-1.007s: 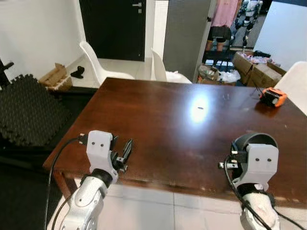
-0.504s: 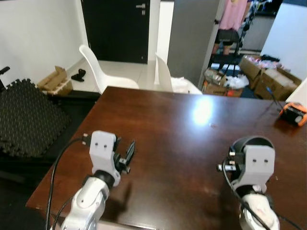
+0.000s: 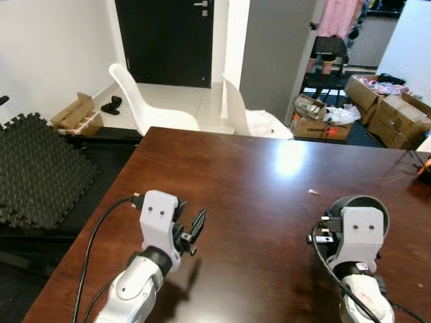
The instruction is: Setting the table
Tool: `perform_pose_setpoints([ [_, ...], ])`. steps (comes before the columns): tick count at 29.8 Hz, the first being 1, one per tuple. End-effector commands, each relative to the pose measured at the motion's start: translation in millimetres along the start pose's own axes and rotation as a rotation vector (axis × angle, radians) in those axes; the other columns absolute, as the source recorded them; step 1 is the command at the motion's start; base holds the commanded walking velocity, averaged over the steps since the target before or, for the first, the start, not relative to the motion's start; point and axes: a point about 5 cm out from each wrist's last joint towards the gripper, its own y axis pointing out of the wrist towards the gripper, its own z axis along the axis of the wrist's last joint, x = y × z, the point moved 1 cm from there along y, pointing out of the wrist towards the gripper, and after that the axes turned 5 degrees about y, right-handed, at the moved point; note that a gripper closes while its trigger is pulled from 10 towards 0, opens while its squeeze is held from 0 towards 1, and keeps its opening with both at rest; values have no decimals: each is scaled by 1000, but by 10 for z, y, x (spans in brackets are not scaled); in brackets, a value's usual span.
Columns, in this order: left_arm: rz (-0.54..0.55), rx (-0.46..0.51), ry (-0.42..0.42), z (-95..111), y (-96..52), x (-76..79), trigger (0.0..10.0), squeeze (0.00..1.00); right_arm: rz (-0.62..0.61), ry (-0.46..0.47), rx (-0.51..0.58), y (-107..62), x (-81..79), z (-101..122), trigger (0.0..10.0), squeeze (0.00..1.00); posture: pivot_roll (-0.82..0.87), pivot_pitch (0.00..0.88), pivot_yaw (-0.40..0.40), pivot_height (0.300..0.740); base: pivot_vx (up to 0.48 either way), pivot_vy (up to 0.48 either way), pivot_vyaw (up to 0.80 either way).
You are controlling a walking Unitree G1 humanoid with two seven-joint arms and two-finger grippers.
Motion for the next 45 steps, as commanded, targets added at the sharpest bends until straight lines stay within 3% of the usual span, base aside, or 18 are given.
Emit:
perform_pose_setpoints([
  [1, -13, -12, -2, -20, -27, 32, 10000, 0, 24, -20, -66, -40, 17, -114, 10000, 0, -10, 114, 65, 740, 0, 0, 0],
  [7, -6, -29, 1, -52, -47, 16, 10000, 0, 107, -107, -152, -10, 28, -172, 10000, 0, -13, 112, 65, 740, 0, 0, 0],
  [9, -2, -45, 6, -82, -65, 5, 10000, 0, 202, -135, -244, 51, 57, -172, 10000, 0, -16, 115, 68, 740, 0, 0, 0],
  [13, -5, -59, 12, -106, -90, -5, 10000, 0, 368, -167, -315, 104, 56, -113, 10000, 0, -18, 120, 72, 740, 0, 0, 0],
  [16, -5, -62, 13, -110, -96, -8, 10000, 0, 391, -168, -323, 115, 56, -97, 10000, 0, -18, 120, 72, 740, 0, 0, 0],
  [17, -4, -70, 20, -126, -113, -20, 10000, 0, 484, -171, -359, 160, 52, -36, 10000, 0, -18, 126, 69, 740, 0, 0, 0],
  [18, -4, -70, 20, -126, -113, -20, 10000, 0, 484, -171, -359, 160, 52, -36, 10000, 0, -18, 126, 69, 740, 0, 0, 0],
  [21, 2, -77, 26, -133, -131, -42, 10000, 0, 643, -106, -433, 248, 33, 114, 10000, 0, -16, 132, 63, 740, 0, 0, 0],
  [26, 5, -80, 28, -137, -142, -44, 10000, 0, 719, -68, -498, 286, 45, 191, 10000, 0, -15, 135, 59, 740, 0, 0, 0],
  [29, 5, -85, 29, -149, -160, -36, 10000, 0, 882, -199, -598, 254, 102, 164, 10000, 0, -16, 140, 54, 740, 0, 0, 0],
  [32, 6, -87, 28, -151, -162, -35, 10000, 0, 928, -220, -621, 240, 92, 154, 10000, 0, -17, 141, 51, 740, 0, 0, 0],
  [36, -26, -82, 29, -115, -156, 12, 10000, 0, 1183, -334, -653, 111, -90, 105, 10000, 0, -6, 145, 51, 740, 0, 0, 0],
  [38, -51, -78, 36, -92, -157, 33, 10000, 0, 1225, -364, -649, 92, -127, 103, 10000, 0, -3, 145, 51, 740, 0, 0, 0],
  [39, -155, -64, 91, -10, -188, 64, 10000, 0, 1323, -437, -621, 44, -232, 106, 10000, 0, 6, 147, 49, 740, 0, 0, 0],
  [43, -191, -62, 121, 18, -204, 62, 10000, 0, 1354, -461, -610, 29, -268, 108, 10000, 0, 6, 147, 49, 740, 0, 0, 0],
  [45, -359, -123, 253, 41, -376, -72, 10000, 0, 1413, -526, -587, 13, -352, 86, 10000, 0, 19, 150, 46, 740, 0, 0, 0],
])
